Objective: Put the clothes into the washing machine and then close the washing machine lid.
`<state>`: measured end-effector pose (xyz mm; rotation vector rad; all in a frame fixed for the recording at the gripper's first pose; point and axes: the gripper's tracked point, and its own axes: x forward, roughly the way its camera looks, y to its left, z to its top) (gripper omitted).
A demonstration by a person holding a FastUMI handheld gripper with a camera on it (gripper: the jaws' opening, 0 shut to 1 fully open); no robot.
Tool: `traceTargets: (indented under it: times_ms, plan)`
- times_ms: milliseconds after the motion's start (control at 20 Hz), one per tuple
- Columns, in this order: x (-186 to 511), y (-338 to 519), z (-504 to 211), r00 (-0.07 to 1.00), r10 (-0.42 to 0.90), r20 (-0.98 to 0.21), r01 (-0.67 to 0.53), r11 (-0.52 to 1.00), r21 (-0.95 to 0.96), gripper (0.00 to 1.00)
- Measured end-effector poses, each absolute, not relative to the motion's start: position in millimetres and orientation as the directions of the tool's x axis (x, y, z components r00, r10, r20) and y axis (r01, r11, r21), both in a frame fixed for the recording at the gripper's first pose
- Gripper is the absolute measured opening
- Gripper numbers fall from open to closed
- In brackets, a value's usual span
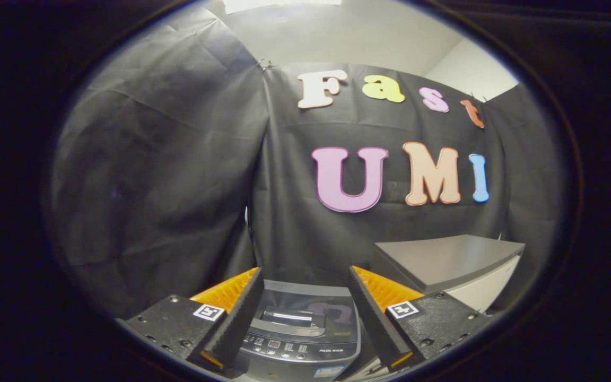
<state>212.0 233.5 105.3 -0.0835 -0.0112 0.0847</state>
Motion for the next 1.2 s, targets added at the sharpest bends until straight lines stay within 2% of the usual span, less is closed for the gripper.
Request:
traceTargets:
  times_ms: [400,650,1200]
  plan:
    - [149,203,145,0.996,0.077,0.033,-0.075,0.994,-0.078,0.96]
    - [111,195,125,0.995,0.096,-0.018,-0.096,0.994,-0.052,0.96]
    - [78,148,126,0.998,0.060,-0.004,-0.059,0.996,0.071,0.96]
